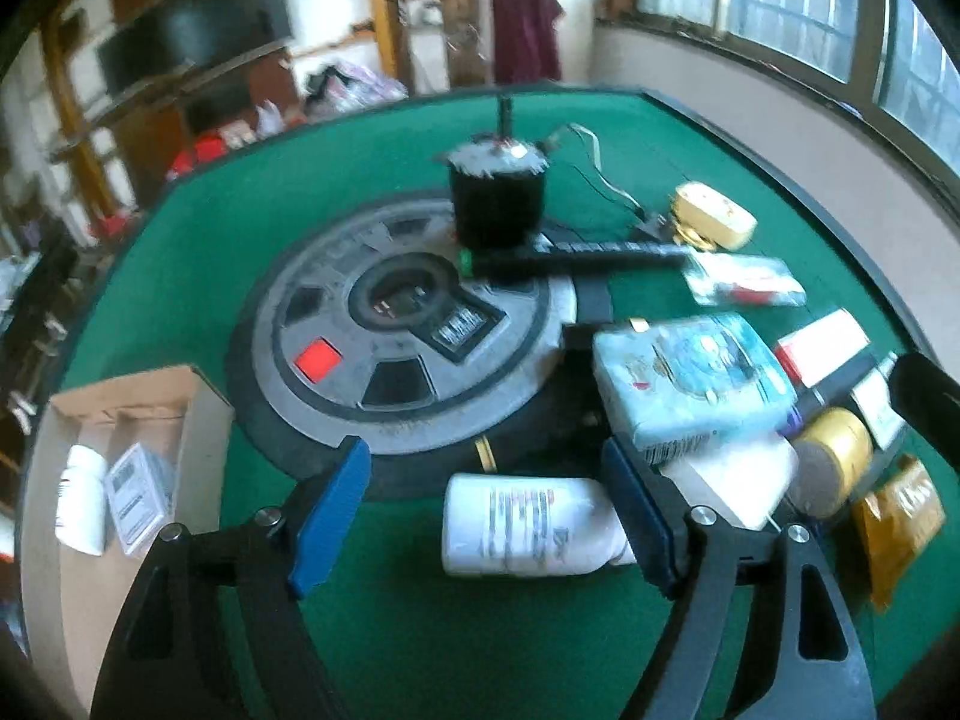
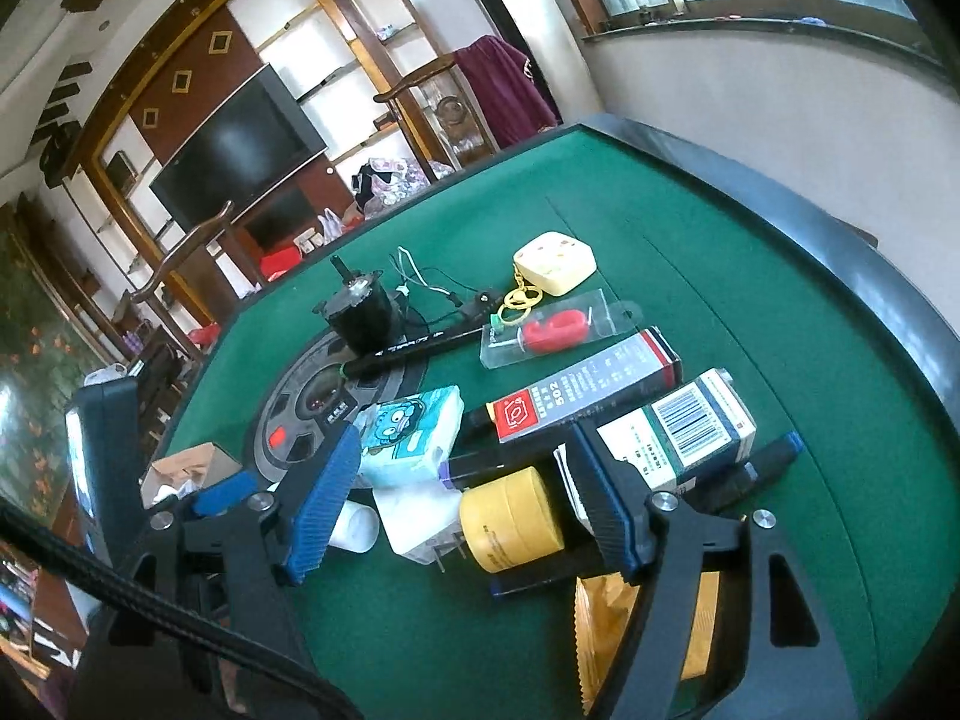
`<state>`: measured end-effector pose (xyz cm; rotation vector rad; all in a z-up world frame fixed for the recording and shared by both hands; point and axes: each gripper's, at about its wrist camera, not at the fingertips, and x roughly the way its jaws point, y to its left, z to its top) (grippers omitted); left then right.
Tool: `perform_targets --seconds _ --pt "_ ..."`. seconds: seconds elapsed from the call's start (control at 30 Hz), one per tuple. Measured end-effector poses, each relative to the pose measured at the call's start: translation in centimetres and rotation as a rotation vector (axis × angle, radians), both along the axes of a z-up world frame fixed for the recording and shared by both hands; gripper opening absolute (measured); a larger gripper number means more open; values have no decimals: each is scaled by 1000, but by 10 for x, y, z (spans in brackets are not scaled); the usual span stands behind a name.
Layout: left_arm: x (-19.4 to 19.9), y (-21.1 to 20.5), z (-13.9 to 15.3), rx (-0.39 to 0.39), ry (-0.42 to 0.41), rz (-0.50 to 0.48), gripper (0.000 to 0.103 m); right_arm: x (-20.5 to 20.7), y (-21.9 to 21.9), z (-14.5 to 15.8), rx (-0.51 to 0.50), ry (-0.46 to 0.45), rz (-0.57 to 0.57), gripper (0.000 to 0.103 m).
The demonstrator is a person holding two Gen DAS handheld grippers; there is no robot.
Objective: Organize objects
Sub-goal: 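Move the left gripper to the white bottle on its side and grasp it, then hold the white bottle with the left gripper while the right grasps the white charger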
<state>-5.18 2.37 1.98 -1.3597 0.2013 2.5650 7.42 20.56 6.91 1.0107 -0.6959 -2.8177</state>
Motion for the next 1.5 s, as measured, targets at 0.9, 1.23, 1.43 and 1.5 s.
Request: perform_targets --seconds 0.9,1.23,1.43,1.5 --pt "53 18 -7 180 -120 -22 74 1 -5 -3 34 -26 2 70" --pt "59 2 -11 159 -40 -18 29 3 1 -1 35 -12 -27 70" --pt "79 -34 -3 313 -64 16 29 2 14 -3 10 -21 -71 70" --pt "94 -53 5 379 -54 30 29 3 21 -5 -17 -21 -86 70"
